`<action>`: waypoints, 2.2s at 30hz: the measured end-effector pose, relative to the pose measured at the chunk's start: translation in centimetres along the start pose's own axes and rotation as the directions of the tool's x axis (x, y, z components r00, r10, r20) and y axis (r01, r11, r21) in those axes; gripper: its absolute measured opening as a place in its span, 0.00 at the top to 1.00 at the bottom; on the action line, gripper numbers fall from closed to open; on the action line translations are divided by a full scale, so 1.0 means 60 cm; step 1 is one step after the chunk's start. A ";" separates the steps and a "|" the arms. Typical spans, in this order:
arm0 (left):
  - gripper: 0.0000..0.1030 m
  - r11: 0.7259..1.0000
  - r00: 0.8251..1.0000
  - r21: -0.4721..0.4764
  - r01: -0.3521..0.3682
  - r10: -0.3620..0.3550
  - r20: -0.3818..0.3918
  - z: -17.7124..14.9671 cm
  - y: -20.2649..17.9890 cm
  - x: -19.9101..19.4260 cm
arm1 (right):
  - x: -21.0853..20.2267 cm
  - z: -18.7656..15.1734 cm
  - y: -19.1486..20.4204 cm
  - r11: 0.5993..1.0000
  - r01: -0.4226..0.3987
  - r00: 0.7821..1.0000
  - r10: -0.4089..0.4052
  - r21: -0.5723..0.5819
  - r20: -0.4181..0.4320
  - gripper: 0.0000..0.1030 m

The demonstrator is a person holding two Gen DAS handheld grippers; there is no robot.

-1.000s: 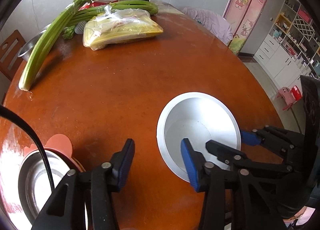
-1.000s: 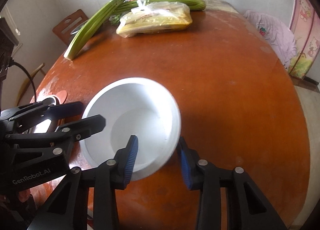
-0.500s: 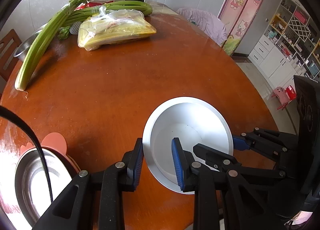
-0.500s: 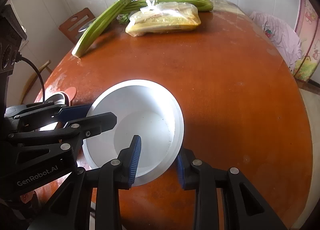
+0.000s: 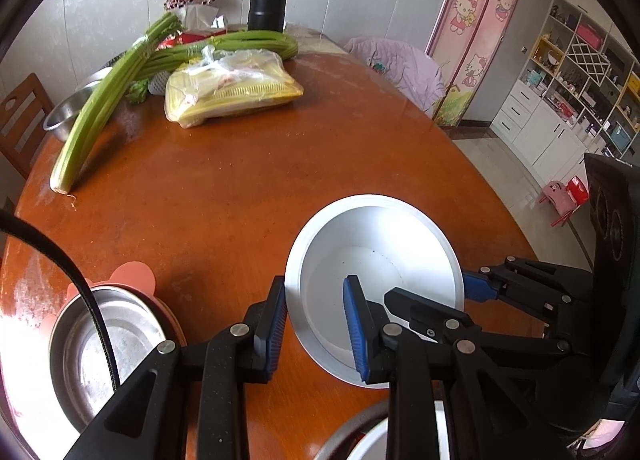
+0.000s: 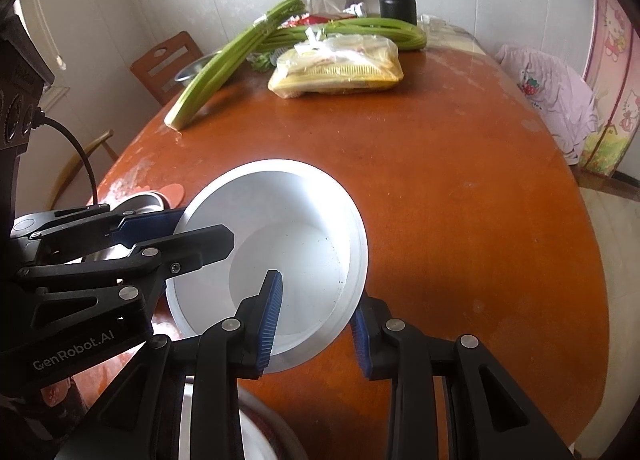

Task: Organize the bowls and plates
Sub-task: 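Carry the red-printed bowl with the left gripper over the steel bowl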

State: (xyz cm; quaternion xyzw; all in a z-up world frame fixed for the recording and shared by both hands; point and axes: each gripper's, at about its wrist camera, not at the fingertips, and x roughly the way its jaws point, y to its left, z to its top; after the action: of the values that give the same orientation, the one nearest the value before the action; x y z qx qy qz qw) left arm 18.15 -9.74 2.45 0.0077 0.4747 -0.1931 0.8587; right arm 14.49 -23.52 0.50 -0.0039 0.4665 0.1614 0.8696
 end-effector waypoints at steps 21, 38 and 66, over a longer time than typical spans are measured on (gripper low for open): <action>0.72 1.000 0.995 0.027 -0.010 0.007 0.101 -0.061 -0.024 -0.102 | -0.095 -0.050 0.055 0.999 0.019 0.996 -0.014 -0.048 0.089 0.66; 0.72 0.999 0.991 0.035 -0.009 0.004 0.136 -0.117 -0.039 -0.144 | -0.130 -0.098 0.088 0.997 0.037 0.993 -0.028 -0.075 0.112 0.66; 0.72 0.997 0.998 0.071 -0.013 0.008 0.070 -0.185 -0.067 -0.127 | -0.123 -0.163 0.084 0.996 0.030 0.998 -0.025 -0.082 0.058 0.66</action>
State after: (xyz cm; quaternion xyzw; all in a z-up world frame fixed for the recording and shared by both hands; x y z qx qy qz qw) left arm 4.17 -8.78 3.27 0.0342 0.4372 -0.2054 0.8749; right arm 1.35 -22.32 1.70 -0.0416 0.4342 0.1687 0.8839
